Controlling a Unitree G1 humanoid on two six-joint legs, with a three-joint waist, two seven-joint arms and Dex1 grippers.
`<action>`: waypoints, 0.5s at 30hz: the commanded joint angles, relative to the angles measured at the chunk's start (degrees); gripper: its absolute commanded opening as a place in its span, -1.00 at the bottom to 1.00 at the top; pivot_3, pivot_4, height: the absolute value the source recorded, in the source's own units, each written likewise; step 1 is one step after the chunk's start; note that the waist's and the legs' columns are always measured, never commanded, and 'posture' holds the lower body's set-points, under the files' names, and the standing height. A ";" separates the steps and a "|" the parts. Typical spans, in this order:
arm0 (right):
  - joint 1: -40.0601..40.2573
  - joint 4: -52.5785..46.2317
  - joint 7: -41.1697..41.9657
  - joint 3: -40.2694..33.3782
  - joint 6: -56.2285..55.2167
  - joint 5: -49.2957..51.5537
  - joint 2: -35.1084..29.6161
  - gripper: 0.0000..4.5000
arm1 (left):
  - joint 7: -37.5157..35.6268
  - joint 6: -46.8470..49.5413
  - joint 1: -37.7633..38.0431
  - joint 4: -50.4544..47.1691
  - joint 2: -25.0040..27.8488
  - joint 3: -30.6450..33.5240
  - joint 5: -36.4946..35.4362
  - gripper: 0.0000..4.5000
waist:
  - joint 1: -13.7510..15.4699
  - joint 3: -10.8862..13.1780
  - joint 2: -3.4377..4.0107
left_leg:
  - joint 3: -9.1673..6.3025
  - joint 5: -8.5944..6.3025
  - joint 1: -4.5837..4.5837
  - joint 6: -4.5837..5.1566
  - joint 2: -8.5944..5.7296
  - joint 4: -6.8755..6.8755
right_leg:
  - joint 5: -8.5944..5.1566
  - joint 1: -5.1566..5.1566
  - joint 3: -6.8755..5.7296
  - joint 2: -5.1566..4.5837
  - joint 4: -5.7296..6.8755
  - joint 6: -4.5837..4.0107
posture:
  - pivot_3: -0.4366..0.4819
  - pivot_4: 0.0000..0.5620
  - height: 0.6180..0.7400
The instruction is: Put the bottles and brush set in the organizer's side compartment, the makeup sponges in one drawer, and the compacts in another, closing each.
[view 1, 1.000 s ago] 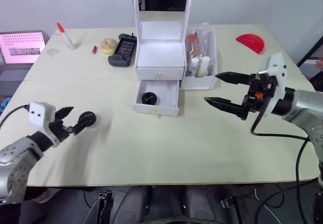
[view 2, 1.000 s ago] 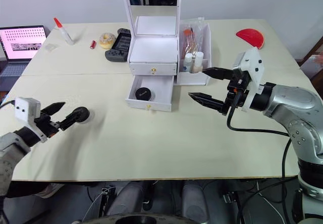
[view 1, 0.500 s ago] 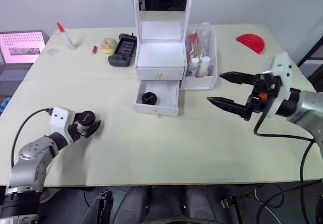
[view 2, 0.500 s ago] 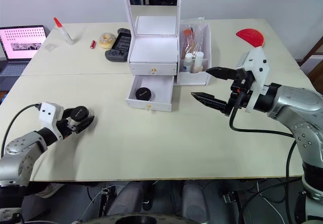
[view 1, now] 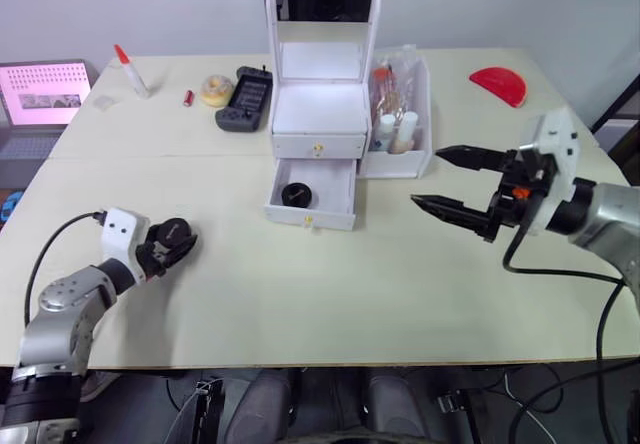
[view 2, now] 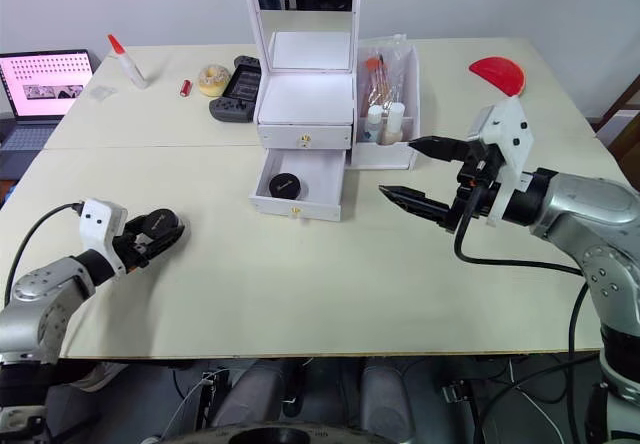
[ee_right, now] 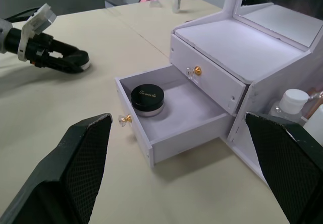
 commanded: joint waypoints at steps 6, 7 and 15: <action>0.73 -1.43 0.49 -1.88 -1.50 0.00 -0.37 1.00 | -7.55 5.26 -6.98 -8.83 5.79 0.30 -4.38 0.19 | 0.16 0.03 -0.05 | -0.02 0.00 -0.03 0.00 0.00 0.02 | 0.00 0.01 -0.04 0.01 0.00 -0.01 | -0.05 -0.47 0.97; 0.94 -1.51 0.51 -1.89 -1.59 -0.10 -0.39 1.00 | -8.64 6.32 -8.57 -9.66 6.01 -0.37 -5.30 0.19 | 0.12 0.03 -0.05 | -0.02 0.00 -0.03 0.00 -0.01 0.04 | -0.01 0.02 -0.05 0.01 -0.01 -0.01 | -0.05 -0.47 0.97; 2.83 -2.64 -0.51 -2.28 -2.61 -0.77 0.31 1.00 | -23.23 10.79 -32.19 -4.22 0.75 -18.75 -4.01 0.19 | -0.05 0.03 -0.07 | -0.03 0.00 -0.04 0.02 -0.09 0.10 | 0.02 0.14 -0.11 0.09 -0.04 0.05 | -0.05 -0.47 0.97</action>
